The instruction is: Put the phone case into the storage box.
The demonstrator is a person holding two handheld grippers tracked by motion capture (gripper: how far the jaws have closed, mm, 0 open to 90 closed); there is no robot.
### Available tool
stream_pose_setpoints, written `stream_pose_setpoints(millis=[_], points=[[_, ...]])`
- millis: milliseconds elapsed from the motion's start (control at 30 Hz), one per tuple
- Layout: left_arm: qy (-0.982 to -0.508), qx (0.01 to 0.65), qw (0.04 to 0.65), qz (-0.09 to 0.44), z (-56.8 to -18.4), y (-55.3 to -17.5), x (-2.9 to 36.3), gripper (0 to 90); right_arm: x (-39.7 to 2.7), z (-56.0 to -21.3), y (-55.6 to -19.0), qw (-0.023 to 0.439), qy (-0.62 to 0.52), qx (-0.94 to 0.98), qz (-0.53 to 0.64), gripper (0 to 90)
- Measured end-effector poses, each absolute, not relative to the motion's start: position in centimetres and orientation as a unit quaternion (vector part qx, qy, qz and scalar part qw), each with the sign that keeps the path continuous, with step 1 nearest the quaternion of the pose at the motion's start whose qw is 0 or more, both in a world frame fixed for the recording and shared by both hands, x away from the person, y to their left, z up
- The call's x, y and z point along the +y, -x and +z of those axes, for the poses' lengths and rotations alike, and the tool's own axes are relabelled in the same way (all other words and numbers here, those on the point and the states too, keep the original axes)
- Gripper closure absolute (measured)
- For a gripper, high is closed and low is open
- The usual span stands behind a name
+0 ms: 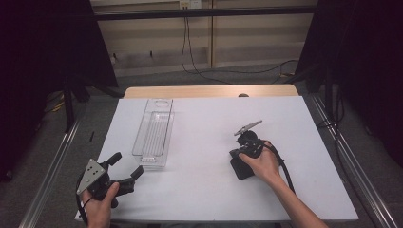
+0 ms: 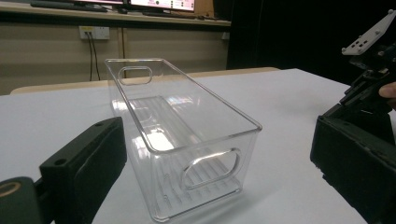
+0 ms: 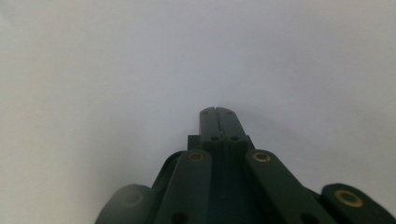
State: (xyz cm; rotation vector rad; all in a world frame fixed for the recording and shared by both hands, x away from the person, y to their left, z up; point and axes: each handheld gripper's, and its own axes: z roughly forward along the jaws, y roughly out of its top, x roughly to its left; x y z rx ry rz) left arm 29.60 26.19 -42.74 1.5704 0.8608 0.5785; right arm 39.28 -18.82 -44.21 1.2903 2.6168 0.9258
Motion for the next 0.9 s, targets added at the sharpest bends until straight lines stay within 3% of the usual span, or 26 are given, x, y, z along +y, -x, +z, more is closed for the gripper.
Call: stream_pose_setpoints(millis=[900], points=[[-0.678,0.369,0.587,0.246,-42.8,-29.6,26.0,3.8,-20.1,-44.1,-33.8,0.026,-0.388,0.868,0.31,90.0]])
